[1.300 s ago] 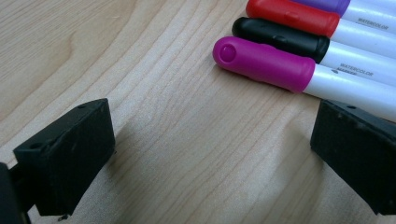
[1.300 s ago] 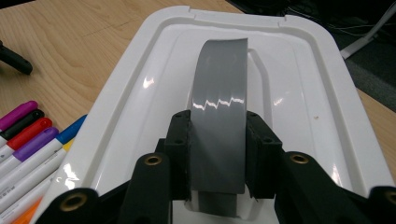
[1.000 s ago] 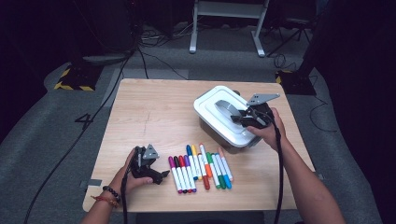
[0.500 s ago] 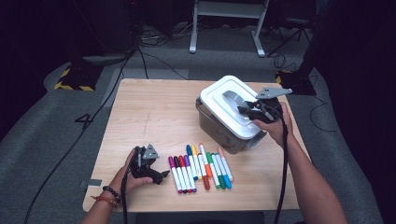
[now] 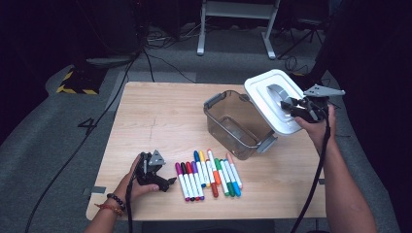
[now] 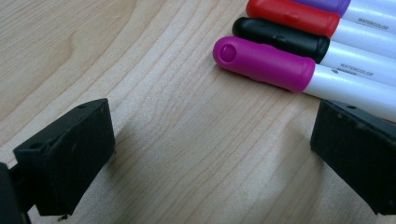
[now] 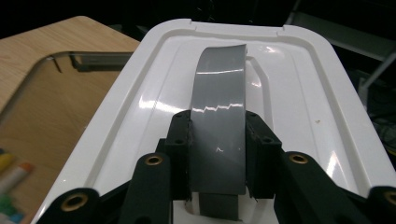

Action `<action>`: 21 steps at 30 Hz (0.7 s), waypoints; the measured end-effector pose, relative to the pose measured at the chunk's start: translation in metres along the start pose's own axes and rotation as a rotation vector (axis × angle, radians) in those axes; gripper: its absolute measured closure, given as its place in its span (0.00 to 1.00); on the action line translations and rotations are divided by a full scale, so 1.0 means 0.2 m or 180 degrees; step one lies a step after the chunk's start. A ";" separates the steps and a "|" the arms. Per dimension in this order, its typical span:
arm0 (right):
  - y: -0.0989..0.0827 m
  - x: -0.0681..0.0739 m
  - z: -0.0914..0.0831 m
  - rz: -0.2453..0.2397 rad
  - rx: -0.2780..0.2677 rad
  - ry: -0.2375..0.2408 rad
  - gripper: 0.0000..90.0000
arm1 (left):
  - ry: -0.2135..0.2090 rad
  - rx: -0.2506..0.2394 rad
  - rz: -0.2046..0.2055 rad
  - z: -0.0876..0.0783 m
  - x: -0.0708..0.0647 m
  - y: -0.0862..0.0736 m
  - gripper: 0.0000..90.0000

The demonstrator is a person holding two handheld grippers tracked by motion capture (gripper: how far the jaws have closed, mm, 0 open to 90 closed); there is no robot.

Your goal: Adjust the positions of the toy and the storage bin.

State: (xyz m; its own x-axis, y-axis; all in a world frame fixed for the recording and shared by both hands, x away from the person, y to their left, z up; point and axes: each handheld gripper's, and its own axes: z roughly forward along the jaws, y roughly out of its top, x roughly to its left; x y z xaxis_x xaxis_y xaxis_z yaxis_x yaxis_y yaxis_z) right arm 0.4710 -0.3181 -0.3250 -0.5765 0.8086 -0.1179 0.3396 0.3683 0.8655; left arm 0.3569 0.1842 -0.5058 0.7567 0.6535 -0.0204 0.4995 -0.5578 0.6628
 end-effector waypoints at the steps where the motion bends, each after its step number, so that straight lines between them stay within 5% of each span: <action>1: -0.02 -0.02 -0.01 0.0012 0.0010 -0.0038 0.75 | 0.0000 0.0000 0.0000 0.00 0.00 0.00 0.00; 11: -0.21 -0.22 -0.05 0.0308 0.0150 -0.0317 0.75 | 0.0001 0.0002 0.0001 0.00 0.00 0.00 0.00; 21: -0.37 -0.29 0.01 0.0444 0.0333 -0.0440 0.75 | 0.0002 -0.0001 -0.0003 0.00 0.00 0.00 0.00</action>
State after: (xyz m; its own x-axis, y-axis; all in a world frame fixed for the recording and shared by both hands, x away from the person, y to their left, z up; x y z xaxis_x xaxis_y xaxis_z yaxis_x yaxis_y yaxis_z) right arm 0.4805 -0.3917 -0.3827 -0.4137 0.9075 -0.0723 0.4882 0.2882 0.8238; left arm 0.3568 0.1842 -0.5058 0.7561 0.6542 -0.0205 0.5000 -0.5571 0.6631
